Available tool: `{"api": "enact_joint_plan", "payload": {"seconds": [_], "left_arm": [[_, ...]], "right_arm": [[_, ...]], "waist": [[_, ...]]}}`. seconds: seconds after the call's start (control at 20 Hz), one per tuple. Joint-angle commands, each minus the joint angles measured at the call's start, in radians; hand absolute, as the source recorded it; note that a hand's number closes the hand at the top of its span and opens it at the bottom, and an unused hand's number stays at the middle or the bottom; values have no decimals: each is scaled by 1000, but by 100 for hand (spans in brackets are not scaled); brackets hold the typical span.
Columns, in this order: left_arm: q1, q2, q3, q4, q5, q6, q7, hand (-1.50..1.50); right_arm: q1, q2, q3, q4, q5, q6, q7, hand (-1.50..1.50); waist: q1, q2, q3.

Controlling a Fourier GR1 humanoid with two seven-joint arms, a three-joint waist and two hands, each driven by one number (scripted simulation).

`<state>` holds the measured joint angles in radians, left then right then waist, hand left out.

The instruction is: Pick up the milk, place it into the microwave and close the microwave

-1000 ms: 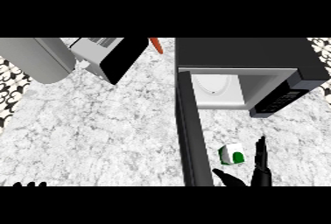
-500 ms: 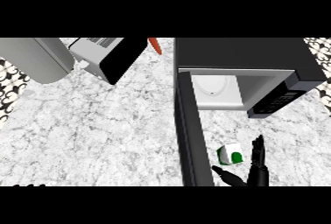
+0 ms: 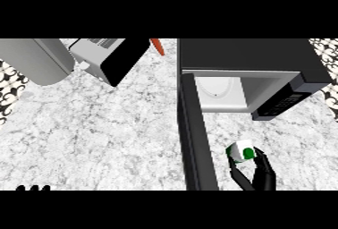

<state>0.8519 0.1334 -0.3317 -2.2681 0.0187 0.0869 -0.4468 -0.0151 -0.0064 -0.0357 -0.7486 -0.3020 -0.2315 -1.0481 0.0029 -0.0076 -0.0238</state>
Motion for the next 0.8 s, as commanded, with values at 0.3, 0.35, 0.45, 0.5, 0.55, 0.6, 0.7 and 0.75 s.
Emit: {"api": "enact_joint_plan", "payload": {"seconds": [0.3, 0.35, 0.45, 0.5, 0.55, 0.6, 0.7, 0.75], "left_arm": [[91, 41, 25, -51, 45, -38, -33, -150], [16, 25, 48, -17, 46, -18, -6, -150], [32, 25, 40, 15, 40, -30, -45, -150], [16, 24, 57, 22, 53, -32, -51, -150], [11, 37, 56, -2, 51, -36, -24, -150], [25, 30, 39, 2, 37, -33, -43, -150], [41, 27, 43, -14, 53, -30, -35, -150], [-31, 20, 67, 30, 56, -23, -16, -150]], "right_arm": [[-80, -36, -6, 18, -67, 188, -34, 150], [-105, -107, 4, 11, -75, 275, 43, 150], [-126, -195, 21, 2, -70, 371, 111, 150], [-136, -226, 24, 29, -73, 449, 98, 150], [-160, -276, 26, 25, -77, 498, 141, 150], [-199, -274, 25, 38, -85, 511, 172, 150], [-185, -322, 24, 61, -99, 636, 158, 150], [-195, -305, 50, 63, -74, 646, 139, 150]], "waist": [[16, 5, 25], [9, 8, 25], [14, 6, 24], [16, 8, 25], [14, 9, 25], [19, 8, 25], [17, 8, 25], [9, 10, 25]]}}
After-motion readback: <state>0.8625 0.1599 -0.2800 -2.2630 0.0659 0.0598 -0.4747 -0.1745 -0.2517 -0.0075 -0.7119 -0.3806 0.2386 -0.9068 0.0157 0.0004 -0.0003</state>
